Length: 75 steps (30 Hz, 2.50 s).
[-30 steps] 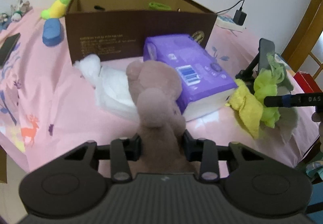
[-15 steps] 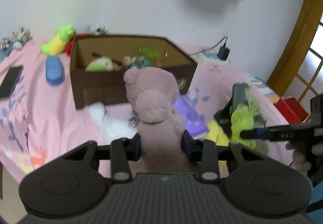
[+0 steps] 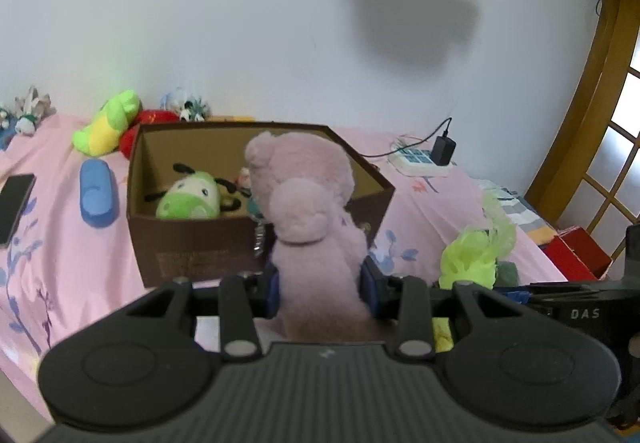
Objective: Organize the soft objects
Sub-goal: 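Carry the teddy bear with the left gripper while the right carries the mesh cloth to the box, then lower the teddy bear and mesh cloth into the box and open both grippers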
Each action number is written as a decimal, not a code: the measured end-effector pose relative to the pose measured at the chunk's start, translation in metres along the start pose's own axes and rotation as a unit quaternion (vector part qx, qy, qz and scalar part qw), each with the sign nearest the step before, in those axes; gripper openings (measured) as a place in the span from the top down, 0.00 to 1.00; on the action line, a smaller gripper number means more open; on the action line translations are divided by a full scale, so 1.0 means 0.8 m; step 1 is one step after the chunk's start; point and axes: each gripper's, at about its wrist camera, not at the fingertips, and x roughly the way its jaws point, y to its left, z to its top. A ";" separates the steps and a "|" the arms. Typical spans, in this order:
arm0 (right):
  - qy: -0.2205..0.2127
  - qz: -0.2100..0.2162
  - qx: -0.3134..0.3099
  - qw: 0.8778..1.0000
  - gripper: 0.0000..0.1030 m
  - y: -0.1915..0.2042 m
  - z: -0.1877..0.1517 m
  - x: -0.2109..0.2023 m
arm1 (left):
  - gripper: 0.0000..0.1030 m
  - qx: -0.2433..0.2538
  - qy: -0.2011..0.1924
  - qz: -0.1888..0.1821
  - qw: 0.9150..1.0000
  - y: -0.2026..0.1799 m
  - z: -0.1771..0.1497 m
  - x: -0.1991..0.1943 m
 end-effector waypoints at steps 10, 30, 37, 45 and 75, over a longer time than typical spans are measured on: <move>-0.042 -0.017 0.013 0.999 0.79 0.023 0.030 0.028 | 0.65 -0.009 -0.019 0.000 1.000 0.046 0.041 0.024; -0.106 -0.039 -0.036 0.993 0.79 0.029 0.160 0.084 | 0.65 0.011 -0.052 0.035 0.998 0.054 0.145 0.104; -0.085 -0.050 -0.030 0.995 0.79 0.013 0.158 0.122 | 0.65 -0.017 -0.009 0.066 0.998 0.060 0.136 0.149; -0.045 -0.073 -0.029 0.996 0.79 0.002 0.153 0.167 | 0.64 -0.022 0.037 0.088 0.995 0.065 0.119 0.192; -0.007 -0.137 -0.001 0.991 0.76 -0.015 0.129 0.200 | 0.61 -0.042 0.106 0.120 0.986 0.081 0.085 0.221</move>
